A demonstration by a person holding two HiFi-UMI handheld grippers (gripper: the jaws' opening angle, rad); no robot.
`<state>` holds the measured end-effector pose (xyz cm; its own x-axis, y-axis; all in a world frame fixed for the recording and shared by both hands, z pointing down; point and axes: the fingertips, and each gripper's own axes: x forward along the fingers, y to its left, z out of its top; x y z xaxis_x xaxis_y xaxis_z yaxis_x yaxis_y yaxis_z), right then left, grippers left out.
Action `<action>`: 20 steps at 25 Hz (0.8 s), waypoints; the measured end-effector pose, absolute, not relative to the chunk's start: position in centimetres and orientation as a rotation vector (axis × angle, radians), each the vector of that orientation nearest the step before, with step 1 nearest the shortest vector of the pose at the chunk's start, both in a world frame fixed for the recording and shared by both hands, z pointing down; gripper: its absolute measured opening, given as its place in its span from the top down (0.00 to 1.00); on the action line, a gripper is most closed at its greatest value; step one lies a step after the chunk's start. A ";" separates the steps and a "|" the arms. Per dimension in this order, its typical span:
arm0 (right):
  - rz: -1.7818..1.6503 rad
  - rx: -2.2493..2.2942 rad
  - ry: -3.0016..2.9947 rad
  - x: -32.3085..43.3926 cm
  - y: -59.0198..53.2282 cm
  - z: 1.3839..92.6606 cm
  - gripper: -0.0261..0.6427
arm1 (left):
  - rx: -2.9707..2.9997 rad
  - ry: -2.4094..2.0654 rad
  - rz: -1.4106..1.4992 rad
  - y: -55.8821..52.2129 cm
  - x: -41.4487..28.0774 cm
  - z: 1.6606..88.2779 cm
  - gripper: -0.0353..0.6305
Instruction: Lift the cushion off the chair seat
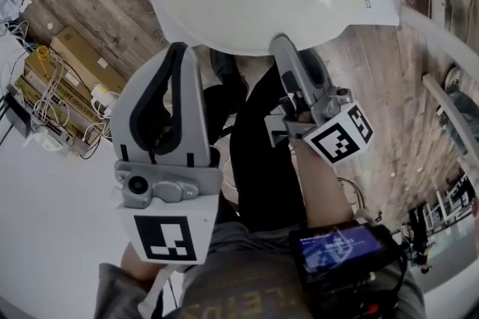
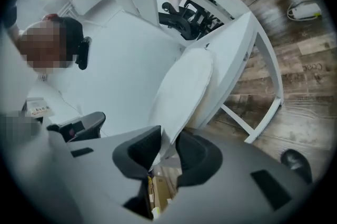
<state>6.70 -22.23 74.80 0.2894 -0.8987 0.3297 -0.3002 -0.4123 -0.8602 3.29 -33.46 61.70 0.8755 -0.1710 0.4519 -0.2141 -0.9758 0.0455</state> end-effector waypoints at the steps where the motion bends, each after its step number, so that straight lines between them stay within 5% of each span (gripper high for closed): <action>1: -1.116 -1.889 1.095 6.7 -22.3 74.7 0.84 | 2.953 -0.306 0.692 -33.5 3.4 61.5 0.94; 20: -0.860 -2.092 1.601 9.3 -27.6 56.4 0.92 | 3.031 -0.412 0.442 -34.4 4.3 45.1 0.94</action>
